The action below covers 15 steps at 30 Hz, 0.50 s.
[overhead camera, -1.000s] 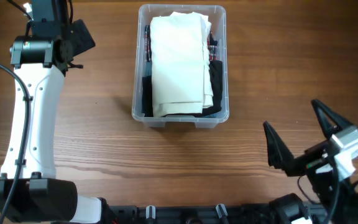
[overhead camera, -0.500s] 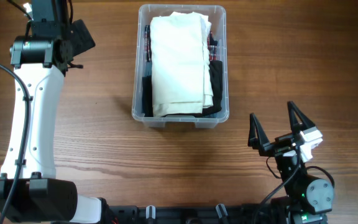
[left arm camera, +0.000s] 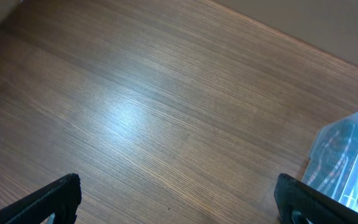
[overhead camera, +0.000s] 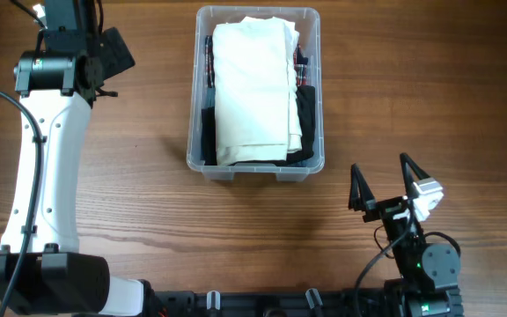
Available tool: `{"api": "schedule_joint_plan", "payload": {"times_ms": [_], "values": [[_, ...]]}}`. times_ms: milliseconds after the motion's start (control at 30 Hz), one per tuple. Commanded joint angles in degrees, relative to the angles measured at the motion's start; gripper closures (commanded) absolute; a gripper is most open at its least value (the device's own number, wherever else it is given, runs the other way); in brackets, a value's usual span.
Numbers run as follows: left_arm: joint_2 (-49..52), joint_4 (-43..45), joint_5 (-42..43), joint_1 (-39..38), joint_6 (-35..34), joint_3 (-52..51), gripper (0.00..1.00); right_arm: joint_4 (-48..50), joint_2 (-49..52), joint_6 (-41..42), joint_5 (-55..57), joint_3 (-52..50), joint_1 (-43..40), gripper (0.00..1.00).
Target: Pack container
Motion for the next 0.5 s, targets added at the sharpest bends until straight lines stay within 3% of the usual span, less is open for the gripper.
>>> {"api": "schedule_joint_plan", "payload": {"times_ms": [0,467], "values": [[-0.02,0.13,-0.72,0.15,0.26,-0.04,0.0,-2.54,-0.74,-1.9,0.2,-0.09,-0.28,0.0],[0.0,0.13,-0.72,0.15,0.26,-0.04,0.0,-5.16,-0.72,-1.66,0.17,-0.07,-0.28,0.0]]}}
